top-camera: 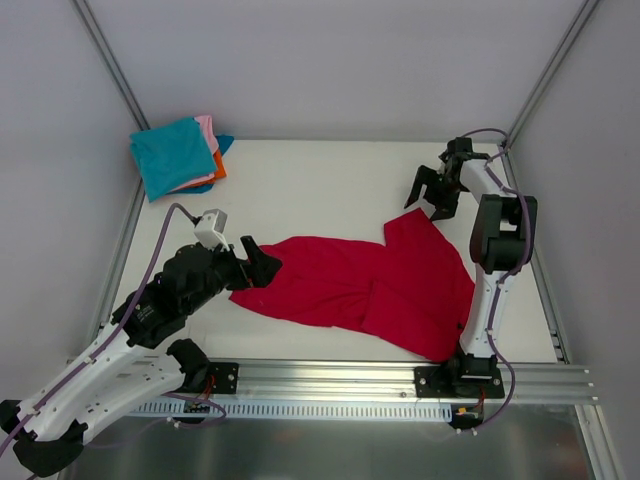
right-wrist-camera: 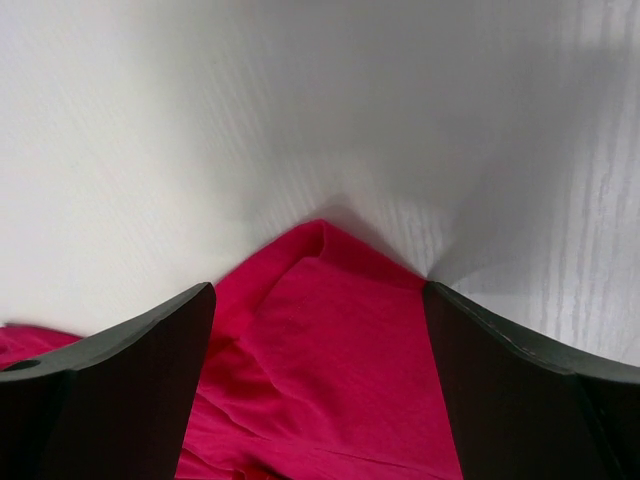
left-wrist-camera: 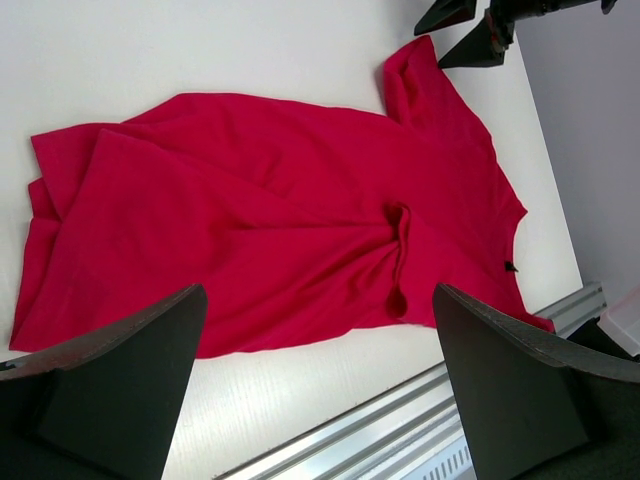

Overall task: Fold and stack the t-shirts
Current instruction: Flatten out the tshirt

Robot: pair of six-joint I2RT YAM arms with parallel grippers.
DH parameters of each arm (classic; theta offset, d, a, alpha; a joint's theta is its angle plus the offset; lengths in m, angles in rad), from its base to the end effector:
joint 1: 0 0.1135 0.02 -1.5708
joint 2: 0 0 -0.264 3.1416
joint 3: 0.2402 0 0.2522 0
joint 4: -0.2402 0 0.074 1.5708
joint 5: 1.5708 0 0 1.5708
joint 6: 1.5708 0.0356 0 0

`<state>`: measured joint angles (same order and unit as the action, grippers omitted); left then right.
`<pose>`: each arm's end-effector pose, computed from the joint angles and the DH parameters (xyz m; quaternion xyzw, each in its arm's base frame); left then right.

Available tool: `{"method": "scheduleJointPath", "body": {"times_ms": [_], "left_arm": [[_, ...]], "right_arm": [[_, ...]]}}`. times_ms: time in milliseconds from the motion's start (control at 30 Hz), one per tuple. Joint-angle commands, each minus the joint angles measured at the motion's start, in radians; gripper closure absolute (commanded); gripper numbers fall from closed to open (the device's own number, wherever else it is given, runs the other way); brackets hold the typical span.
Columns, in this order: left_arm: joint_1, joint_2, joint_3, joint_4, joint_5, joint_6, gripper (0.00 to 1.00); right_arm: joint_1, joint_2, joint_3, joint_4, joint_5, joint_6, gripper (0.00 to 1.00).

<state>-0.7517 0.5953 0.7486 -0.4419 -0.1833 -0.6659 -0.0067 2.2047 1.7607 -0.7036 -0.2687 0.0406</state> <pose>0.1059 -0.0901 0.3272 -0.0205 0.7997 -0.3320 0.4999 0.4679 0.0063 0.1764 -0.0052 0.9693 0.1345 0.2059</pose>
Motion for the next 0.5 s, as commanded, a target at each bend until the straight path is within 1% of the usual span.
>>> {"method": "scheduleJointPath", "body": {"times_ms": [0,233,467], "left_arm": [[0.002,-0.002,0.020,-0.004,-0.005,0.012,0.01],[0.002,0.000,0.021,-0.006,-0.013,0.017,0.01],[0.002,-0.006,0.017,-0.008,-0.016,0.015,0.01]], "right_arm": [[-0.024,0.023,0.042,-0.014,-0.026,0.015,0.10],[-0.035,0.044,0.059,-0.025,-0.033,0.019,0.10],[-0.085,0.035,0.068,-0.019,-0.064,0.042,0.10]]}}
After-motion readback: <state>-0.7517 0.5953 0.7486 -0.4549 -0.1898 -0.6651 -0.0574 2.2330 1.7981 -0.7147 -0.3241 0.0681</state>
